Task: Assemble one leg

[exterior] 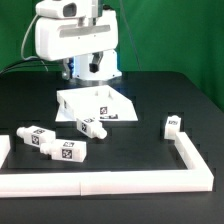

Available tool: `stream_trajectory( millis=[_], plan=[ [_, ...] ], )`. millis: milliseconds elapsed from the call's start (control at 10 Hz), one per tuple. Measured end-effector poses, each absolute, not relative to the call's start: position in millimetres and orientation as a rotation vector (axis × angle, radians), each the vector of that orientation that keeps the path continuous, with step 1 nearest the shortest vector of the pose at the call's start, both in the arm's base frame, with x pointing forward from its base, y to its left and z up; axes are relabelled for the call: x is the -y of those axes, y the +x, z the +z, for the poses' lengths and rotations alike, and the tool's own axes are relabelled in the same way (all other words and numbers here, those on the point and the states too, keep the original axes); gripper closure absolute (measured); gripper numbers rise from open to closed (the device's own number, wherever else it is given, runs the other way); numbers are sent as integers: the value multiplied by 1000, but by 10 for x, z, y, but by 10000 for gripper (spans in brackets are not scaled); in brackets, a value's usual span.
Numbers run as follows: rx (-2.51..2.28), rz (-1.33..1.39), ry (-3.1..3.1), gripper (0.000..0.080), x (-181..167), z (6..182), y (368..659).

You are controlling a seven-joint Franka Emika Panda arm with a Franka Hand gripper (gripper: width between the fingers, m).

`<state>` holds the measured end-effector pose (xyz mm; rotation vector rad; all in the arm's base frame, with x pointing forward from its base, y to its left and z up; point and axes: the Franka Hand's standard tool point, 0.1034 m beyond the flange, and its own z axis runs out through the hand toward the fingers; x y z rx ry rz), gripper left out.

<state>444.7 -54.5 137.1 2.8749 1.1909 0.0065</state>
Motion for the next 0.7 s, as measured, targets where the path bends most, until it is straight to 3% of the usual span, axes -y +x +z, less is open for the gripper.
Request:
stream_trajectory(
  millis=[400,700],
  plan=[
    [-1185,-9,2884,151,568,1321,4418],
    [-653,-143,3012,151,685,993,3771]
  ],
)
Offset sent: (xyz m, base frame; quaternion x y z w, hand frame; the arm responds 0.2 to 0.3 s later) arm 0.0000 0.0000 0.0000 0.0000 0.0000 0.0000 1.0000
